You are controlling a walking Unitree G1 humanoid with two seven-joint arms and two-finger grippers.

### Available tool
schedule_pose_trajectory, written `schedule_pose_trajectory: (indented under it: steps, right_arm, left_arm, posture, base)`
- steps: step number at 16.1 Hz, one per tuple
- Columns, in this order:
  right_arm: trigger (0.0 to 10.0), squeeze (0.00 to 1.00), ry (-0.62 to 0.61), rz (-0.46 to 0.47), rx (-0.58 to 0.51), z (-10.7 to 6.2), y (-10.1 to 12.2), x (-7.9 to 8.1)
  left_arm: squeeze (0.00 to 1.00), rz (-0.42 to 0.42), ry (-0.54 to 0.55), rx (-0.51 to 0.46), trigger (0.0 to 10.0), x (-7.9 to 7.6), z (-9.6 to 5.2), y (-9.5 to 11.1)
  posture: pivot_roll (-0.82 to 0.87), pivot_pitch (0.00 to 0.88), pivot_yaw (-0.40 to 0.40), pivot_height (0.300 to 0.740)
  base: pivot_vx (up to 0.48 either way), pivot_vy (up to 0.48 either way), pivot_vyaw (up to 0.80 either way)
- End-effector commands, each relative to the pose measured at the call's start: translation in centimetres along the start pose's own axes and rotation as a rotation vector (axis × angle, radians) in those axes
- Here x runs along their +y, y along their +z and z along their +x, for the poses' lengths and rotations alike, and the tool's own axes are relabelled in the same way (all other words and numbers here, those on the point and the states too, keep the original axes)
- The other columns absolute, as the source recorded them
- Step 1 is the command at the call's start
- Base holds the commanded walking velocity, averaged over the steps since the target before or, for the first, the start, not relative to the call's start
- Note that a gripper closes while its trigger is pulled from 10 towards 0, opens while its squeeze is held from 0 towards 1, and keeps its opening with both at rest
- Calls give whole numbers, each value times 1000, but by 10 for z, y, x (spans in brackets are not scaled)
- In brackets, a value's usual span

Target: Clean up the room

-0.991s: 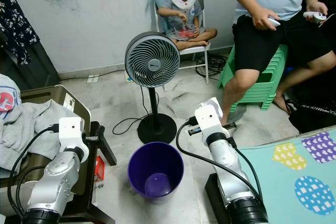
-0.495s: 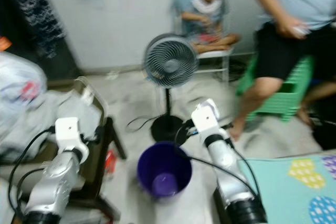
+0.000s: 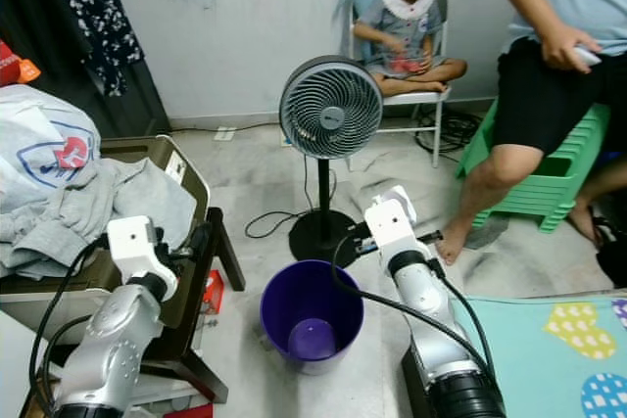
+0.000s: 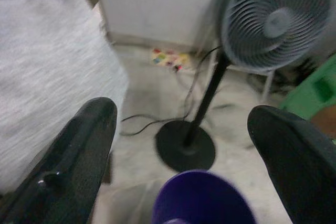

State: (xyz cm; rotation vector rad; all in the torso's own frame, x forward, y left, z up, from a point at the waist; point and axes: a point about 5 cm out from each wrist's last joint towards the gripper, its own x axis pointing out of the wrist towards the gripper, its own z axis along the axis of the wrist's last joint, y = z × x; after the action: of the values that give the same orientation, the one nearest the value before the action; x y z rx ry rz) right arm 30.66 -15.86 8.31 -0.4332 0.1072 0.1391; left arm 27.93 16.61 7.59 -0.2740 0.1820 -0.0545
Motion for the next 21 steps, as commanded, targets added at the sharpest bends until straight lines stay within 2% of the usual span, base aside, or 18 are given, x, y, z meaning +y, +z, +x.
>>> schedule_pose_trajectory:
  steps: [1, 3, 11, 17, 21]
  right_arm:
    - [10000, 0, 14, 13, -13, 1, 4, 3]
    - [10000, 0, 12, 19, -13, 0, 4, 3]
    - [10000, 0, 22, 13, -20, 1, 5, 4]
    - [10000, 0, 34, 18, -18, 0, 4, 5]
    - [10000, 0, 39, 22, -15, 0, 4, 6]
  left_arm:
    - [0, -2, -10, -33, 10000, 2, -3, 7]
    - [0, -8, 10, -33, 10000, 7, -9, 7]
    - [0, -21, 7, -30, 10000, 8, -8, 7]
    - [0, -15, 2, -22, 10000, 7, -7, 6]
    - [0, -22, -33, -37, 10000, 4, -8, 8]
  posture:
    - [-197, 0, 24, 740]
    - [-194, 0, 22, 740]
    - [-196, 0, 22, 740]
    - [-196, 0, 23, 740]
    - [-197, 0, 23, 740]
  base:
    - [0, 0, 0]
    - [0, 0, 0]
    - [0, 0, 0]
    - [0, 439, 0]
    - [0, 0, 0]
